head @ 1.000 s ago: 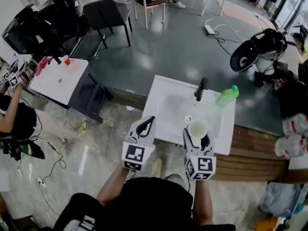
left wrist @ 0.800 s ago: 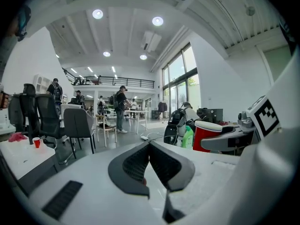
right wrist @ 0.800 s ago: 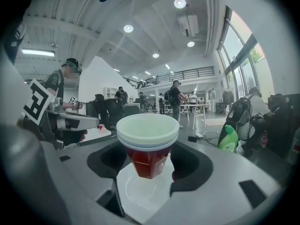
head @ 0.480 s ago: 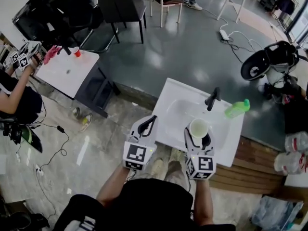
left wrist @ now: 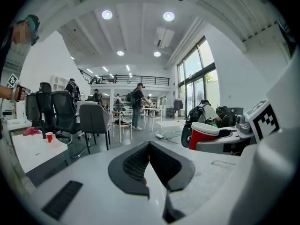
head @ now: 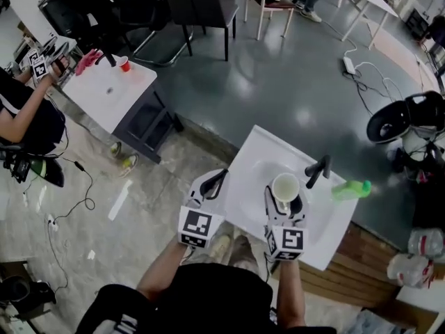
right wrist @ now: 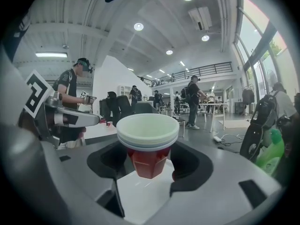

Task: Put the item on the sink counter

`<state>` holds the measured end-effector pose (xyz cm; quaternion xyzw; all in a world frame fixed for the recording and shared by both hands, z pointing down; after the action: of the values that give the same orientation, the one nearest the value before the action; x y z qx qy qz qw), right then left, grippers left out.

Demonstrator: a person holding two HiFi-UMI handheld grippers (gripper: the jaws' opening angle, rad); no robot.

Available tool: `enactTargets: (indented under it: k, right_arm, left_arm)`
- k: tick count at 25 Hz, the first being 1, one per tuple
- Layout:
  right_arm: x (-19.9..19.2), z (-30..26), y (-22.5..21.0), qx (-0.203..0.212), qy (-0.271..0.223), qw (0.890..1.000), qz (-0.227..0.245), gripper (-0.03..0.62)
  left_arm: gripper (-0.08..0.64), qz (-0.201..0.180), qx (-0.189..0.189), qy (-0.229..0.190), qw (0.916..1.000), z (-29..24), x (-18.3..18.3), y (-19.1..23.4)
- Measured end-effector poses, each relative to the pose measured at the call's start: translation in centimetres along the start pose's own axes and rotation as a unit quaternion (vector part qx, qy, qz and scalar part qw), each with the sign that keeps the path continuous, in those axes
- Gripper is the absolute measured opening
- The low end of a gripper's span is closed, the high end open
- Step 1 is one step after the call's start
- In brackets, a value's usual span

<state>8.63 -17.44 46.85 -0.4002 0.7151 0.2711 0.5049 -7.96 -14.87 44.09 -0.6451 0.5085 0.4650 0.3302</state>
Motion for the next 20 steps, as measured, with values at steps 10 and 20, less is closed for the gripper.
enactTargets:
  k: [10,20]
  right_arm:
    - [-2.8,-8.1,-2.6,0.038,0.014,0.999,-0.001,0.291]
    - [-6.5,-16.3,-3.9,0.064,0.03,0.997,0.003,0.291]
  left_arm:
    - [0.002,0.017,0.025,0.026,0.9992,-6.5,-2.1,2.1]
    - [0.002,0.039,0.04,0.054,0.997,-12.4,-5.6,5.1]
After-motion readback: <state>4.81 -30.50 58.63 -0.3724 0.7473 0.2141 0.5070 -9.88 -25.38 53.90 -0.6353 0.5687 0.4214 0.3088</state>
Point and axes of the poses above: the fingertips, and each gripper's own axes: z backward along the fingers, y to its left, x out of its top, the point moved 2 cm from there along z, backward along the fingers, and after that the axes turned 5 degrees about y, right-handed, at the moved point
